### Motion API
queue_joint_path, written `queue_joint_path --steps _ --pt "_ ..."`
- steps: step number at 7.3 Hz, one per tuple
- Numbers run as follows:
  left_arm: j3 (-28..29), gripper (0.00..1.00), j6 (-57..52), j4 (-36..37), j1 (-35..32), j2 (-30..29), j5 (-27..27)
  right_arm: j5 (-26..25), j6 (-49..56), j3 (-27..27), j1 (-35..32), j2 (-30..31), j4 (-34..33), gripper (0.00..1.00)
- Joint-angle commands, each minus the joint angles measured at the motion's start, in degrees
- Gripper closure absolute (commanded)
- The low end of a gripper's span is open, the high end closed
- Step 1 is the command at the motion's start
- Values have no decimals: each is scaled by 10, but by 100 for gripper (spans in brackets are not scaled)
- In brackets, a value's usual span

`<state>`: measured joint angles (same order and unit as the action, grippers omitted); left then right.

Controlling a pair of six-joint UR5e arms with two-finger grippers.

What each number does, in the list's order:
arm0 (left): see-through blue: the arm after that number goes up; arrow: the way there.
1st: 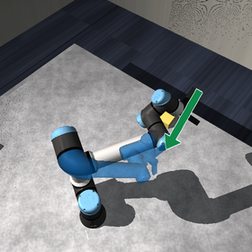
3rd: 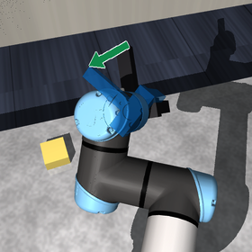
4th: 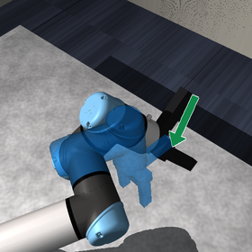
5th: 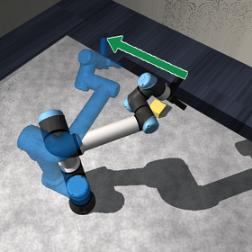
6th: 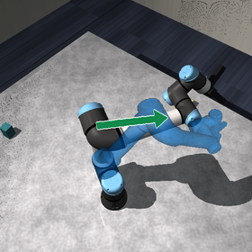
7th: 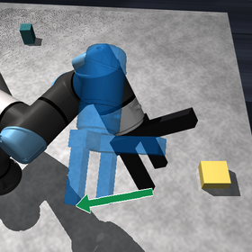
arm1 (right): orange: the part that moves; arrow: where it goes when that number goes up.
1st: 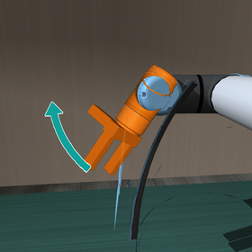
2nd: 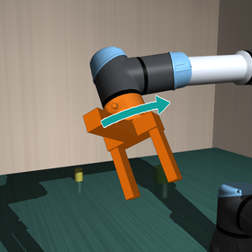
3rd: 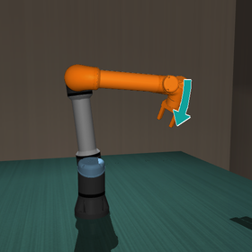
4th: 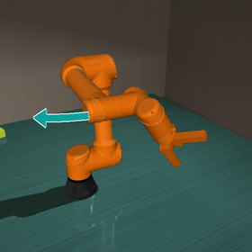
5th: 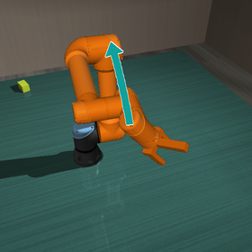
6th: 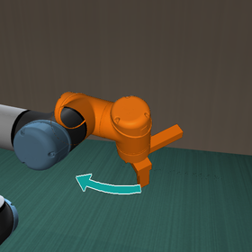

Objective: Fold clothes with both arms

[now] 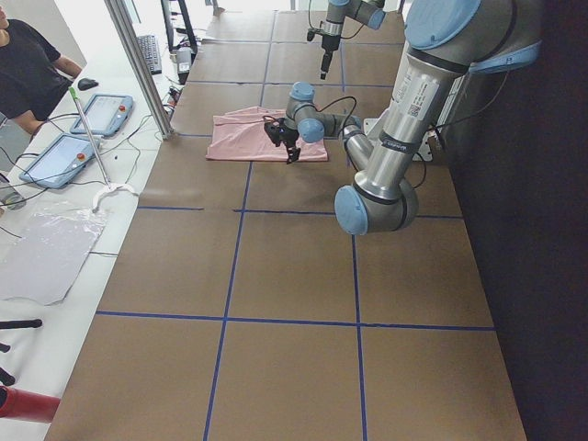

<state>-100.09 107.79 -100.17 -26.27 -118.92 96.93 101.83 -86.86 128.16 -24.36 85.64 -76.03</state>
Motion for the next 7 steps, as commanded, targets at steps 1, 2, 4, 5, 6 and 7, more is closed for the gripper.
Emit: queue_joint_path --steps 1,2,4,5,6,7 --pt "-31 0 90 34 73 13 -10 -1 0 0 -2 0 0 0" --pt "-31 0 101 34 83 11 -10 -1 0 0 -2 0 0 0" --pt "-28 0 105 35 95 11 -10 -1 0 0 -3 1 0 0" --pt "-27 0 105 35 96 10 -10 -1 0 1 -3 1 0 0" --pt "-23 0 111 35 107 8 -10 -1 0 1 -3 0 0 0" --pt "-24 3 114 35 108 7 -10 -1 0 1 -4 0 0 0"
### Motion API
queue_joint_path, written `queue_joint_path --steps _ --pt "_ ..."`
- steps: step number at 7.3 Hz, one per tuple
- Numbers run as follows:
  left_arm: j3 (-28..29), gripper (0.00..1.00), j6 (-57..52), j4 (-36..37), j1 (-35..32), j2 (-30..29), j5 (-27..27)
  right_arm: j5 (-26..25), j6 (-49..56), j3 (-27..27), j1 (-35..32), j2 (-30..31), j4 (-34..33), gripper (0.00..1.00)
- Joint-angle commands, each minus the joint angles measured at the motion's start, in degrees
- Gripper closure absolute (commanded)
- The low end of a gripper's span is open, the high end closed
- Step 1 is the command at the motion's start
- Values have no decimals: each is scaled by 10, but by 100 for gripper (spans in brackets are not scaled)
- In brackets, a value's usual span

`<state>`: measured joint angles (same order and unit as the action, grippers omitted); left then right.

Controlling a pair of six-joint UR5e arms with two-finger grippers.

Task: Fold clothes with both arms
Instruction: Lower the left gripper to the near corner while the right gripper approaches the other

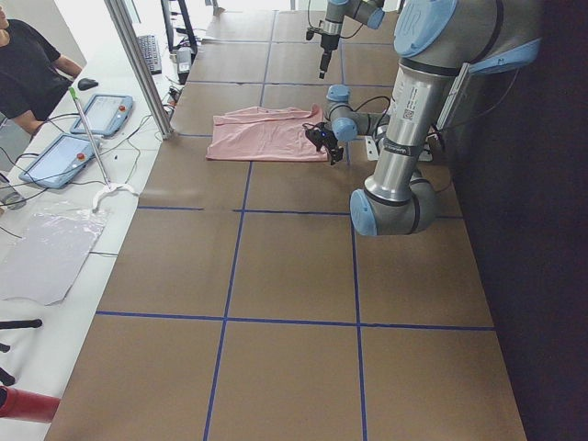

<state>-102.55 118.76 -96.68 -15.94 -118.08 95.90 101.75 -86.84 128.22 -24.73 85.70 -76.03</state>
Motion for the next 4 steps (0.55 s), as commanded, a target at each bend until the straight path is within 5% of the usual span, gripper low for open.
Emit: queue_joint_path --steps 1,3,4 --pt "-1 9 4 0 5 -2 1 0 0 1 -1 -1 0 0" --pt "-1 19 4 0 3 -2 1 1 0 3 -1 -1 0 0" --pt "-1 33 5 0 1 -2 0 0 -1 3 -2 -1 0 0"
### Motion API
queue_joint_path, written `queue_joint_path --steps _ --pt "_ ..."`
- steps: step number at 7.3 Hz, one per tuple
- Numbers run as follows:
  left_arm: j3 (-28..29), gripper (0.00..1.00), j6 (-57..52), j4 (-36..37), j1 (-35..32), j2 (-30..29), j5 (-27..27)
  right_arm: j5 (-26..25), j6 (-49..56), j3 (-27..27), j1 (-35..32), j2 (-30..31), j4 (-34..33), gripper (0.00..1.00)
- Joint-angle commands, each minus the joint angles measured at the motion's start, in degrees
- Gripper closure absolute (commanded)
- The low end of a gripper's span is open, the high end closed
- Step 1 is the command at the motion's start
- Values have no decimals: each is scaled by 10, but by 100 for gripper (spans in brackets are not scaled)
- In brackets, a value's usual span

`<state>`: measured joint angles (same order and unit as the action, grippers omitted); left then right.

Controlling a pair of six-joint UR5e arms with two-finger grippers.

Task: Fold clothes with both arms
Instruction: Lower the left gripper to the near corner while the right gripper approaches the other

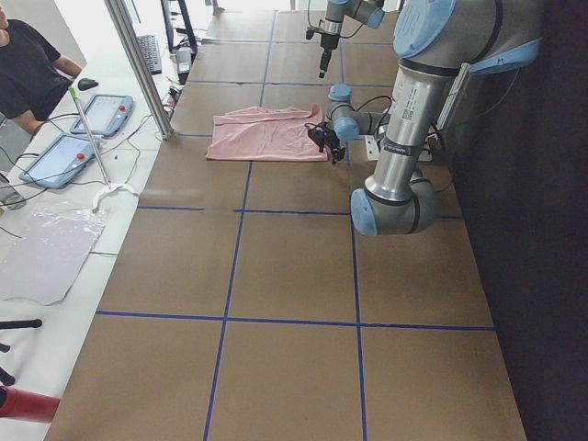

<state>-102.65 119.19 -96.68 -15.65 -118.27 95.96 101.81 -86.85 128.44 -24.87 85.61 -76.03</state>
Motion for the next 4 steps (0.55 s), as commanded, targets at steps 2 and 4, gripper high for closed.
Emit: queue_joint_path --steps 2,4 --pt "-3 96 4 0 -3 0 -5 0 -1 1 -1 2 0 0" --pt "-4 100 4 0 -5 -1 -10 0 -1 -1 -1 1 0 0"
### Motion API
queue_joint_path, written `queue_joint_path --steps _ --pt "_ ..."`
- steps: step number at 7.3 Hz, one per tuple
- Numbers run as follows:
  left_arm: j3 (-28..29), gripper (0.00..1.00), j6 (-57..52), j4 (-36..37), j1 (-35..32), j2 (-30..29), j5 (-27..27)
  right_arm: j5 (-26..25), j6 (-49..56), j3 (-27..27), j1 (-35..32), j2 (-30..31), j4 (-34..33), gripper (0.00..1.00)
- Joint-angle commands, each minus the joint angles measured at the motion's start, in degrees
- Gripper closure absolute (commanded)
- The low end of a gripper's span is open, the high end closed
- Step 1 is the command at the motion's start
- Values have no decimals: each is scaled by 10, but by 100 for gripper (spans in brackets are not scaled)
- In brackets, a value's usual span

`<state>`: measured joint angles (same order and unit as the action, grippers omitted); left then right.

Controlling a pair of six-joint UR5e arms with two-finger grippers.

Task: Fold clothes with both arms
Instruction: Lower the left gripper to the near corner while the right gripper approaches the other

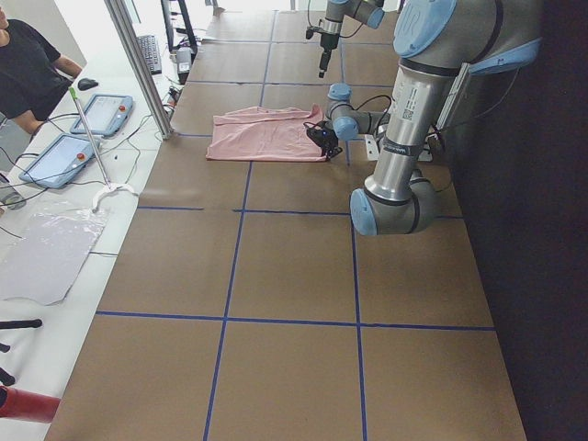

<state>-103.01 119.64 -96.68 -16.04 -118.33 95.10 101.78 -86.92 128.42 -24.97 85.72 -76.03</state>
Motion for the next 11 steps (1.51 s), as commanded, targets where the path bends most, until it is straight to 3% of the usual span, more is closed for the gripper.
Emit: queue_joint_path --steps 1,3,4,7,11 --pt "-17 100 -1 1 -3 0 -2 1 0 -1 0 1 0 0" --pt "-41 100 -8 14 -7 2 -1 -1 -6 -12 -1 -2 -41 0" --pt "-59 100 -19 24 -9 3 -1 -1 -58 -29 0 -32 -67 0" --pt "-67 100 -39 36 -7 0 -1 -2 -120 -148 11 -168 -137 0" --pt "-68 100 -40 33 -7 -1 -2 -2 -129 -215 26 -212 -138 0"
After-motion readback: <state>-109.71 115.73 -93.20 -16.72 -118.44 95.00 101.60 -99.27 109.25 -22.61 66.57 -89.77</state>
